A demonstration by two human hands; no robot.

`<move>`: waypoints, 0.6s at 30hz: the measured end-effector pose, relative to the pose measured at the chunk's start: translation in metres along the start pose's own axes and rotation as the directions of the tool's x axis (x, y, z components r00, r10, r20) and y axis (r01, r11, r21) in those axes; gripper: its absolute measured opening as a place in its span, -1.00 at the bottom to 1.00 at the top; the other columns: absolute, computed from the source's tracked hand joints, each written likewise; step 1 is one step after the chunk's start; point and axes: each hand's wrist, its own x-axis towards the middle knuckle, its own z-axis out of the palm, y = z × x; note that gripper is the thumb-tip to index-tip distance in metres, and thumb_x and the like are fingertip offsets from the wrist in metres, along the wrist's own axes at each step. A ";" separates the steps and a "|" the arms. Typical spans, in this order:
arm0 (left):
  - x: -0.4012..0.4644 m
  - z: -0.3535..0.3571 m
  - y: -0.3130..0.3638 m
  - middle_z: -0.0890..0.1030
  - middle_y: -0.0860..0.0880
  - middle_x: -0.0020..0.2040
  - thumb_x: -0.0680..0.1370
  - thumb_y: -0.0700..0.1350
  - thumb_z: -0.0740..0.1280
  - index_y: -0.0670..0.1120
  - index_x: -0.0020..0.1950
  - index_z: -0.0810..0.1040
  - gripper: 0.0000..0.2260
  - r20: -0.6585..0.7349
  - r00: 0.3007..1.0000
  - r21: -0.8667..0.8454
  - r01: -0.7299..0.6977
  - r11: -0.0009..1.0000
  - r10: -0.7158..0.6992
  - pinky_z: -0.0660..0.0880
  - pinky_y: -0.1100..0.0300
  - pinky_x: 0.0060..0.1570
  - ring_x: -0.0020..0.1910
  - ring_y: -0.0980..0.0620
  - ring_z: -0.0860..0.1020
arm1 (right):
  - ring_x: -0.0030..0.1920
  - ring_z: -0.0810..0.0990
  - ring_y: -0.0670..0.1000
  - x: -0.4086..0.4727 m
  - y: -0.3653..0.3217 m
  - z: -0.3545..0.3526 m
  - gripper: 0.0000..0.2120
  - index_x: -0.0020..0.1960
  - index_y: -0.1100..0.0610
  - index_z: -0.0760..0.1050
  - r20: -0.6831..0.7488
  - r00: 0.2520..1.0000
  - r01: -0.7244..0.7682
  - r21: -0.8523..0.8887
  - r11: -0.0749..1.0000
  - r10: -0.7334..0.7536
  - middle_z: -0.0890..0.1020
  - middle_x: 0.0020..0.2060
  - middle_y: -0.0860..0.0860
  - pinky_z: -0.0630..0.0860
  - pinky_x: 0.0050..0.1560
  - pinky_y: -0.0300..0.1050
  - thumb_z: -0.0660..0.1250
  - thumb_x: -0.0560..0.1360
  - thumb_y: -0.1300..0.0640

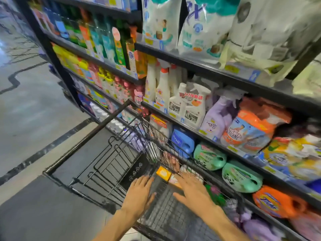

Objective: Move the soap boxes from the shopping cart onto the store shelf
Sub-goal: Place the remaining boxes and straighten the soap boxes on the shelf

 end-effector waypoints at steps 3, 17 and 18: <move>0.057 0.029 -0.011 0.25 -0.04 0.60 0.49 0.27 -0.31 -0.02 0.63 0.12 -0.22 0.086 0.994 -0.014 -0.063 0.998 0.064 0.13 0.00 0.57 0.57 -0.06 0.22 | 0.52 0.25 0.05 0.023 0.019 0.023 -0.33 0.59 0.03 0.13 0.020 0.996 -0.093 0.043 0.995 0.092 0.29 0.54 0.02 0.13 0.54 -0.07 0.15 0.59 -0.26; 0.271 0.226 -0.058 0.19 -0.14 0.61 0.67 -0.08 0.22 -0.15 0.64 0.01 -0.39 0.297 0.951 0.050 -0.101 0.994 0.082 0.13 0.11 0.51 0.58 -0.10 0.20 | 0.43 0.43 0.08 0.115 0.074 0.226 -0.31 0.57 -0.03 0.22 0.143 0.898 -0.440 0.249 0.863 0.417 0.36 0.50 -0.03 0.43 0.39 -0.01 0.07 0.53 -0.33; 0.284 0.236 -0.060 0.19 -0.16 0.61 0.67 -0.10 0.22 -0.16 0.64 0.01 -0.39 0.312 0.947 0.049 -0.094 0.994 0.074 0.14 0.09 0.51 0.57 -0.13 0.21 | 0.31 0.56 0.08 0.117 0.074 0.233 -0.34 0.50 0.01 0.36 0.111 0.898 -0.440 0.279 0.854 0.426 0.50 0.40 -0.01 0.55 0.25 -0.03 0.14 0.50 -0.30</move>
